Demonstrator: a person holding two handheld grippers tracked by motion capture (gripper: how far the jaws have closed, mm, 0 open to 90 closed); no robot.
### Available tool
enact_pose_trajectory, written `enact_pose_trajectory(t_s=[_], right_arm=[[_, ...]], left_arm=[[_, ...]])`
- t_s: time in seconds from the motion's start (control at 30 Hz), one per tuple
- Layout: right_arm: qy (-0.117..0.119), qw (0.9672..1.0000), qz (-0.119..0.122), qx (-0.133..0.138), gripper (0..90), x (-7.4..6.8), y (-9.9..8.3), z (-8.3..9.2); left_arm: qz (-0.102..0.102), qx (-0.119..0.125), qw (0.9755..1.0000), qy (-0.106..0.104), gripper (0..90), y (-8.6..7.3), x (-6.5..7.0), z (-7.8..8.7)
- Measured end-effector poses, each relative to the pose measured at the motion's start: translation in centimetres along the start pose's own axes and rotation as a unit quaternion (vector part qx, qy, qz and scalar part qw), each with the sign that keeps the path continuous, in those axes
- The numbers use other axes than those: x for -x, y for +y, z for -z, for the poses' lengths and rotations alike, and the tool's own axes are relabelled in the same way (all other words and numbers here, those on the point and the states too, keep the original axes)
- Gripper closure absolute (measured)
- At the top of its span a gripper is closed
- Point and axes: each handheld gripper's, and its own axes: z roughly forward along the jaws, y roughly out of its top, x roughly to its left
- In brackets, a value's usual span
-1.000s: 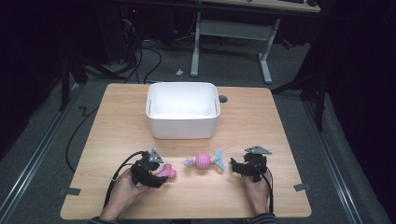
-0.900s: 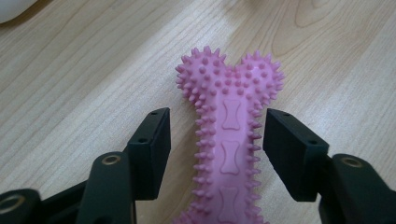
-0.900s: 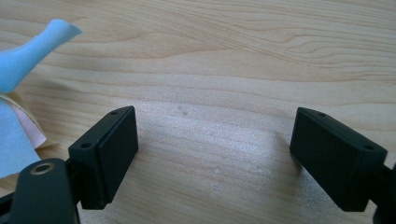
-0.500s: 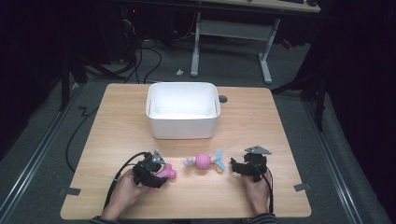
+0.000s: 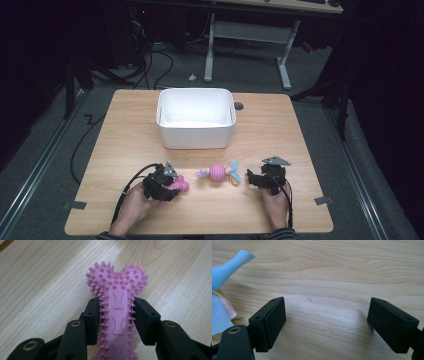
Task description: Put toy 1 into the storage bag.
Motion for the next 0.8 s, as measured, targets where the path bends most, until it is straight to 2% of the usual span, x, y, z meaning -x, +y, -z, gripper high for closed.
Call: enact_pose_trajectory(t_s=[0.1, 0.17, 0.5, 0.67, 0.77, 0.8], right_arm=[[0.000, 1.0000, 0.001, 0.000, 15.0, 0.0, 0.0, 0.0], [0.000, 1.0000, 0.000, 0.000, 15.1, 0.0, 0.0, 0.0], [0.001, 1.0000, 0.005, 0.001, 15.5, 0.0, 0.0, 0.0], [0.002, 1.0000, 0.005, 0.001, 15.6, 0.0, 0.0, 0.0], [0.003, 1.0000, 0.005, 0.002, 15.8, 0.0, 0.0, 0.0], [0.004, 1.0000, 0.006, 0.002, 15.8, 0.0, 0.0, 0.0]], left_arm=[[0.004, 0.003, 1.0000, -0.007, 58.5, 0.2, 0.1, 0.3], [0.003, 0.003, 1.0000, -0.003, 58.6, 0.5, 0.2, 0.5], [0.010, 0.033, 0.9994, -0.009, 58.9, 1.4, -0.2, 1.8], [0.030, 0.050, 0.9982, -0.016, 58.9, 1.5, -0.8, 2.5], [0.030, 0.049, 0.9983, -0.007, 59.0, 2.0, -1.2, 3.1], [0.033, 0.056, 0.9979, -0.004, 59.0, 2.2, -1.3, 3.4]])
